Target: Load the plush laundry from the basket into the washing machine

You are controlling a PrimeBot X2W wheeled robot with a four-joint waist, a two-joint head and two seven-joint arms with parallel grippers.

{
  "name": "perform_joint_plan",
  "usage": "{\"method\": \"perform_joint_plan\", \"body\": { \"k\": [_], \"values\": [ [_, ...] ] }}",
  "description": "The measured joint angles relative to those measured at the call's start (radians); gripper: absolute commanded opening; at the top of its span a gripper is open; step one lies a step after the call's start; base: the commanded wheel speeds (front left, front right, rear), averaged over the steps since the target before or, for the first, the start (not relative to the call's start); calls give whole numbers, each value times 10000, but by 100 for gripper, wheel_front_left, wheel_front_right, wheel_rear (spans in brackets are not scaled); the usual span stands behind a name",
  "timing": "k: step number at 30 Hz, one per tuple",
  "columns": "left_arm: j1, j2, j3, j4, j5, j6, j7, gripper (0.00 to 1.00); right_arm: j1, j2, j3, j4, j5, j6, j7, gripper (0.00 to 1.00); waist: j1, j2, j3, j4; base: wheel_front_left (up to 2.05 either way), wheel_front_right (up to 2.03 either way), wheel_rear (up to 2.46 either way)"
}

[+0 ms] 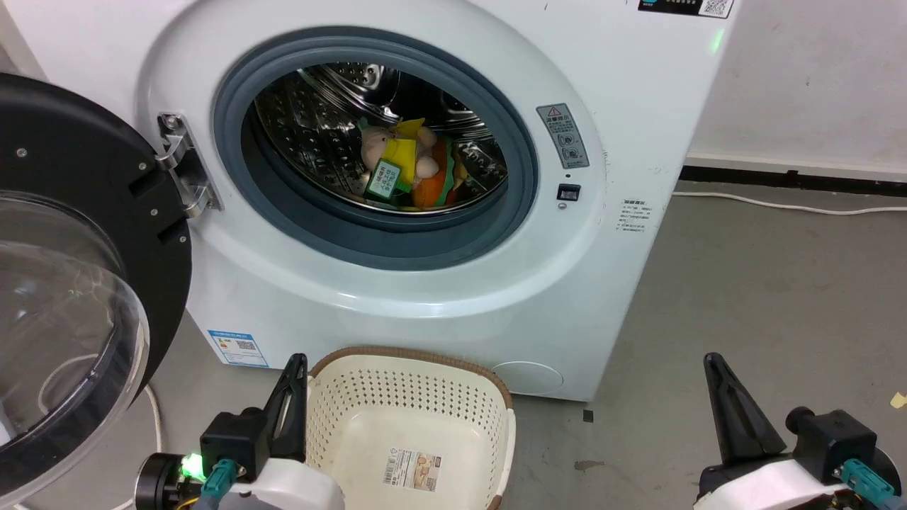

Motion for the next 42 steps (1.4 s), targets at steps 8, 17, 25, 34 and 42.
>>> {"method": "perform_joint_plan", "body": {
  "k": [8, 17, 25, 34, 42],
  "values": [
    [-1, -54, 142, -29, 105, -75, 148, 0, -14, 0, -23, 8, -167, 0, 174, 0, 0, 0, -16, -40, 0, 0, 0],
    [-2, -194, 380, -94, 284, -163, 360, 0, -55, 0, -46, 19, -376, 0, 370, 0, -1, 0, -38, -95, 0, 0, 0],
    [-3, -267, 514, -132, 420, -209, 539, 0, -199, 0, -63, 27, -541, 0, 541, 0, -1, 0, -55, -135, 0, 0, 0],
    [-6, -330, 713, -173, 541, -297, 715, 0, -219, 0, -82, 35, -719, 0, 725, 0, -1, 0, -73, -180, 0, 0, 0],
    [-8, -384, 848, -215, 631, -334, 880, 0, -253, 0, -98, 40, -899, 0, 886, 0, -1, 0, -89, -220, 0, 0, 0]
  ]
}}
